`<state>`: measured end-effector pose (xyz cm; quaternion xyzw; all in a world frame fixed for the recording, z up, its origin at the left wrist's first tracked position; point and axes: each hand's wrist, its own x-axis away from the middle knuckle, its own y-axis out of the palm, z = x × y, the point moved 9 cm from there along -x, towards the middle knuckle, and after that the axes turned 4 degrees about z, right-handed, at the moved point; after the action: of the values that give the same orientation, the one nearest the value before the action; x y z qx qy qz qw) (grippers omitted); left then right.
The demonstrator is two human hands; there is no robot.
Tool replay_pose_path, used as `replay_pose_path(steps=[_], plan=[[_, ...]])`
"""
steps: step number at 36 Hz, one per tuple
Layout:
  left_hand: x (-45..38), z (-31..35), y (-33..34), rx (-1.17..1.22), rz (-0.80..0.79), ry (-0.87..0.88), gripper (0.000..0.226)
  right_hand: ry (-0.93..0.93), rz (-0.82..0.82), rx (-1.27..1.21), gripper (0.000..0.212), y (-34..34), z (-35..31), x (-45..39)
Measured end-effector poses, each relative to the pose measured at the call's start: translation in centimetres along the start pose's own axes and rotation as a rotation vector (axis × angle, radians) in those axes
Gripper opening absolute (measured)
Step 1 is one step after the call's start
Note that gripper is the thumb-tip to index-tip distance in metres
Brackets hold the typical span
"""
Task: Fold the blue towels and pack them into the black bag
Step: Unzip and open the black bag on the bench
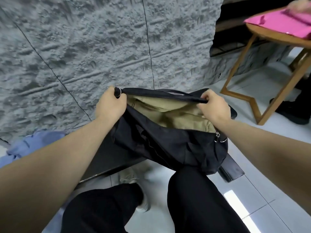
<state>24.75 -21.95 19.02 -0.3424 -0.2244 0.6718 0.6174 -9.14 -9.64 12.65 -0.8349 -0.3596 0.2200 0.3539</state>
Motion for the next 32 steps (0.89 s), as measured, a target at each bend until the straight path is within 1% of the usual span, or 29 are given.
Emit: replay_pose_path(steps=[6,8,11,13,14,16,18,19,21,23,25,27,28,30,32], plan=[[-2.0,-1.7,1.7,0.178,0.035,-0.155,0.016,-0.061,0.012,0.022,0.016,-0.1,-3.9,-4.7],[-2.4,-2.7,3.0,0.243,-0.002,-0.22,0.017,-0.104,-0.002,0.051,0.018,0.4,-5.2,-6.4],[-2.3,-4.1,5.4,0.274,-0.127,-0.31,0.012,-0.145,-0.051,0.134,0.022,1.8,-6.3,-8.6],[-1.7,-4.9,7.2,0.277,-0.219,-0.371,0.02,-0.169,-0.049,0.198,0.029,2.9,-6.5,-9.6],[-1.4,-5.2,7.9,0.276,-0.238,-0.389,0.024,-0.187,-0.036,0.229,0.032,3.4,-6.5,-9.8],[-1.4,-5.6,8.6,0.271,-0.222,-0.379,0.028,-0.247,0.023,0.262,0.035,4.1,-6.6,-9.6],[-1.6,-5.3,8.8,0.222,-0.192,-0.269,0.036,-0.348,0.09,0.252,0.033,4.6,-6.8,-8.7],[-1.9,-4.7,8.8,0.139,-0.173,-0.164,0.042,-0.398,0.108,0.241,0.031,5.0,-6.8,-8.1],[-2.1,-3.3,8.2,-0.088,-0.077,0.076,0.05,-0.473,0.13,0.242,0.03,5.4,-6.7,-6.9],[-1.9,-1.1,7.7,-0.279,0.03,0.312,0.046,-0.495,0.14,0.24,0.03,5.7,-6.3,-6.4],[-1.1,1.4,8.2,-0.377,0.043,0.574,0.034,-0.459,0.142,0.212,0.027,5.8,-5.4,-6.3],[0.1,3.4,9.8,-0.498,-0.009,0.841,0.026,-0.401,0.147,0.207,0.025,5.8,-4.4,-6.5],[0.8,3.9,10.8,-0.565,-0.047,0.95,0.026,-0.366,0.147,0.208,0.024,5.7,-4.0,-6.6],[1.8,4.6,12.2,-0.665,-0.094,1.085,0.031,-0.295,0.136,0.195,0.024,5.7,-3.1,-7.1],[2.9,5.6,12.8,-0.707,-0.075,1.159,0.031,-0.245,0.128,0.165,0.024,5.7,-2.6,-7.5]])
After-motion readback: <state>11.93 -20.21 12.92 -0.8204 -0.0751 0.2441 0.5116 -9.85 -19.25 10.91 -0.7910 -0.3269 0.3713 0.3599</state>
